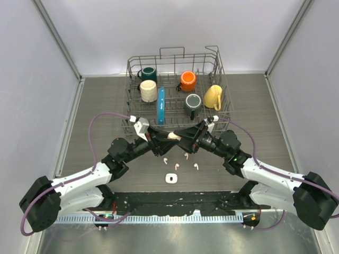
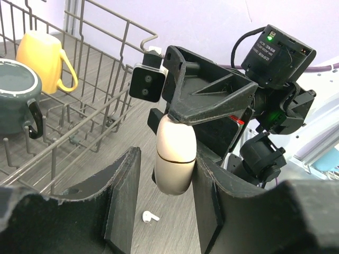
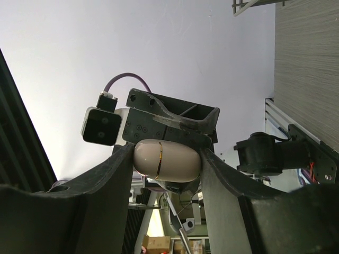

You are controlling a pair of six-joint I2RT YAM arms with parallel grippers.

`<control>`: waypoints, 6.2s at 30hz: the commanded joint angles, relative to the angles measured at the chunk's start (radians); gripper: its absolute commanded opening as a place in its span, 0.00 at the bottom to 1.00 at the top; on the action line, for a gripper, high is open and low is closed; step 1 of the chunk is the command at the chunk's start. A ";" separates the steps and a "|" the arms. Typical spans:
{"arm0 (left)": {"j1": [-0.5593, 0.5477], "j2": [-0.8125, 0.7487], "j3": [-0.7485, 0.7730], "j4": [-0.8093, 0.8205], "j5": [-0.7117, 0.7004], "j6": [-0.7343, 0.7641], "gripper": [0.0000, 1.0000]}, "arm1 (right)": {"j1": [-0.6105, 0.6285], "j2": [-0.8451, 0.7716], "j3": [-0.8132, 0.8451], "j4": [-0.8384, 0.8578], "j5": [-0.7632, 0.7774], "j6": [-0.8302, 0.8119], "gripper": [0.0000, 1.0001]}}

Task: Insert the wireless bluetooth earbuds into the charging case
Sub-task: Pick up the charging case at the center of the board, then open the charging case.

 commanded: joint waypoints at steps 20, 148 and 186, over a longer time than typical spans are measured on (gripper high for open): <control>-0.009 0.058 0.043 0.115 0.014 -0.007 0.42 | 0.005 0.003 -0.022 0.145 0.019 0.045 0.11; -0.058 -0.207 -0.119 0.129 0.008 0.306 0.00 | 0.111 -0.058 0.432 -0.746 0.054 -0.834 0.63; -0.058 -0.184 -0.155 0.178 0.048 0.263 0.00 | 0.072 -0.066 0.329 -0.476 0.000 -0.635 0.63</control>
